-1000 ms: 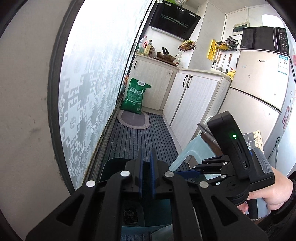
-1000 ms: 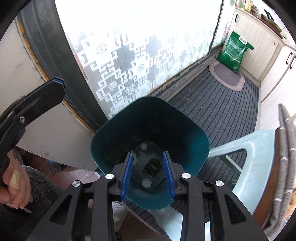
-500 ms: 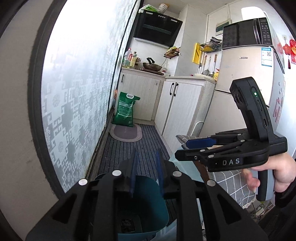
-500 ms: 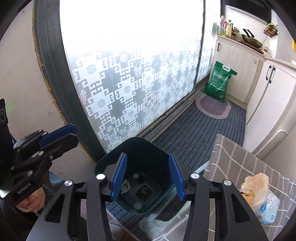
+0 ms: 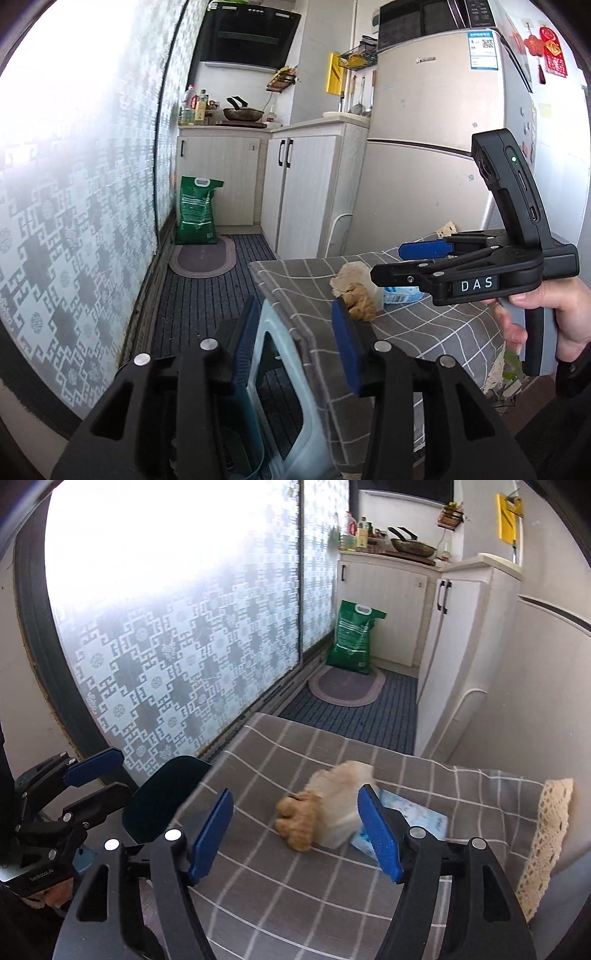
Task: Collect trash
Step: 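Move both tools back over the table, then grasp the ginger root with the left gripper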
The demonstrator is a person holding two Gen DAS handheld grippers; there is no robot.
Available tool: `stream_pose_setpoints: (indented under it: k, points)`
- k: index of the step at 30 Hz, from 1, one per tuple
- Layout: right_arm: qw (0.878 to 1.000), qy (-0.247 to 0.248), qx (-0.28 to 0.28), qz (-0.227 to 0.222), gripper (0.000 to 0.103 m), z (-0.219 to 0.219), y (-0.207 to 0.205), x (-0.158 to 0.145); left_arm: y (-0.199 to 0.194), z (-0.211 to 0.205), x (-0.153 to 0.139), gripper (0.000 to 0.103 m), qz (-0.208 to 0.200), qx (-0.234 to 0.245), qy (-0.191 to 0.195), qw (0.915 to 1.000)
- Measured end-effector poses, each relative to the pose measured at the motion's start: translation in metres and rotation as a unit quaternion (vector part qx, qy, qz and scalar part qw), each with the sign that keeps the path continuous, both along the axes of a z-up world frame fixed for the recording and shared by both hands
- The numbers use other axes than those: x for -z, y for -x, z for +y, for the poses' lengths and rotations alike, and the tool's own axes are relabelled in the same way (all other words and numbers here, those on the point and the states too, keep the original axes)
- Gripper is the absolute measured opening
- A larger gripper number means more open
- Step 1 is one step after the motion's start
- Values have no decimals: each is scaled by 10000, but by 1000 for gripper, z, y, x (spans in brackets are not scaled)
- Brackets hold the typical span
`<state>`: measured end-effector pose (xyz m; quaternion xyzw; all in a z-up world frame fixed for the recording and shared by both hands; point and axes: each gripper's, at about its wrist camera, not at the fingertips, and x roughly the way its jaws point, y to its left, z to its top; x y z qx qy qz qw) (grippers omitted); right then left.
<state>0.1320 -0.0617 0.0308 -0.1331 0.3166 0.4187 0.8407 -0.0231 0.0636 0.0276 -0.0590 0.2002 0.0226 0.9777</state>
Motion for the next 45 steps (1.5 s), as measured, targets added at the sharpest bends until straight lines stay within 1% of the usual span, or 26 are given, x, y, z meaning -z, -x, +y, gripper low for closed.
stream_pose_setpoints:
  k: [1,3,5,9,12,15,18,20,22,23,25,33,40,41,42,43,44,45]
  points:
    - [10000,-10,71,13,72,-8,-4,2,-7,-7,0,51,9,70,-53,10000]
    - [9998,-57,199,69,75,-24,-11,6,-22,-20,0,55,49,204,-164,9996]
    - [9995,-77,288,121,75,-39,-16,11,-40,-30,3,55,171,296,-242,9991]
    - [9988,-74,421,237,78,-64,-25,21,-75,-46,14,57,602,371,-343,9969]
    - [9979,-181,503,353,80,-79,-32,23,-92,-58,23,57,879,367,-451,9944]
    - [9974,-232,533,422,81,-88,-34,25,-103,-61,31,57,1074,324,-347,9931]
    - [9970,-257,556,465,83,-93,-35,27,-110,-58,37,57,1258,42,-345,9914]
    - [9968,-259,559,510,83,-95,-36,30,-116,-52,41,58,1374,-21,-180,9904]
    - [9965,-262,574,551,83,-97,-37,32,-117,-49,43,56,1370,8,-37,9906]
    - [9964,-258,583,563,83,-97,-38,32,-117,-49,43,55,1360,8,-44,9907]
    - [9963,-245,592,566,83,-98,-37,33,-119,-50,42,47,1363,43,-27,9907]
    - [9975,-197,466,485,83,-88,-30,33,-115,-50,38,43,1316,91,72,9912]
    - [9989,-120,240,388,83,-66,-23,33,-95,-39,26,43,982,120,282,9947]
    - [9990,-138,171,391,82,-62,-22,34,-92,-36,26,43,939,117,367,9948]
    - [9991,-127,112,378,72,-59,-21,34,-89,-32,26,43,902,99,487,9947]
    - [9993,-79,61,351,64,-54,-21,35,-85,-29,28,43,882,83,649,9940]
    - [9994,-35,32,339,52,-50,-20,35,-82,-26,29,43,877,92,809,9928]
    - [9993,-18,0,362,50,-47,-21,36,-80,-25,30,43,868,107,871,9924]
